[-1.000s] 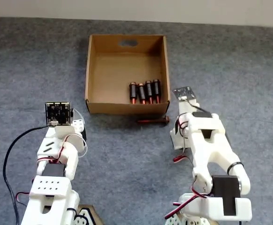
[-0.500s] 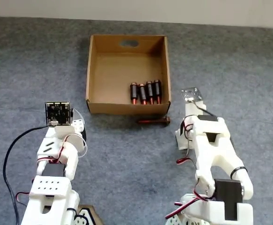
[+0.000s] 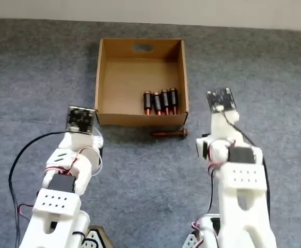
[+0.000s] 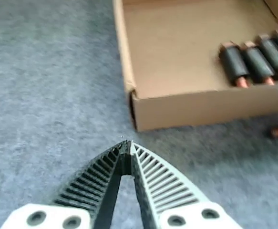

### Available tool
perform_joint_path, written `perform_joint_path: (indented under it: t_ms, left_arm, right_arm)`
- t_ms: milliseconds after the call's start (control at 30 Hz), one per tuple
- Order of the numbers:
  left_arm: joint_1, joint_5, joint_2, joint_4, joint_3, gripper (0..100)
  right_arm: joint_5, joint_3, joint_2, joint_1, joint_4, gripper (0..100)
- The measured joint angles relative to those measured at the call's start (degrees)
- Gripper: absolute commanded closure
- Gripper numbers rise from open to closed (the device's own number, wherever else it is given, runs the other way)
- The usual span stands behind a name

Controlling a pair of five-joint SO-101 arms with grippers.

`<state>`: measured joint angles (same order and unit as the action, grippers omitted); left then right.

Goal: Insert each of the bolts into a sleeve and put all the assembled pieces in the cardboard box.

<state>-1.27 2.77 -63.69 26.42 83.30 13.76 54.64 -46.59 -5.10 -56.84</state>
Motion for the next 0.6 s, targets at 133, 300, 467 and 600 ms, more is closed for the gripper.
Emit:
perform_joint_path:
  t_ms: [133, 300, 467, 600]
  left_arm:
    - [-2.5, 3.7, 0.0, 2.1, -0.7, 92]
    - [-7.0, 5.0, 0.0, 6.8, -2.3, 92]
    - [-13.1, 7.7, 0.0, 11.7, -4.4, 91]
    - [-15.6, 7.8, 1.2, 14.9, -7.8, 91]
  right_arm:
    - [-5.0, 10.4, -6.3, -2.1, 8.2, 99.3]
    - [-12.2, 22.8, -11.3, -1.7, 21.1, 99.3]
    - [-18.4, 25.8, -16.4, 5.0, 23.9, 99.3]
    - [-20.5, 27.6, -19.0, 9.1, 24.3, 99.3]
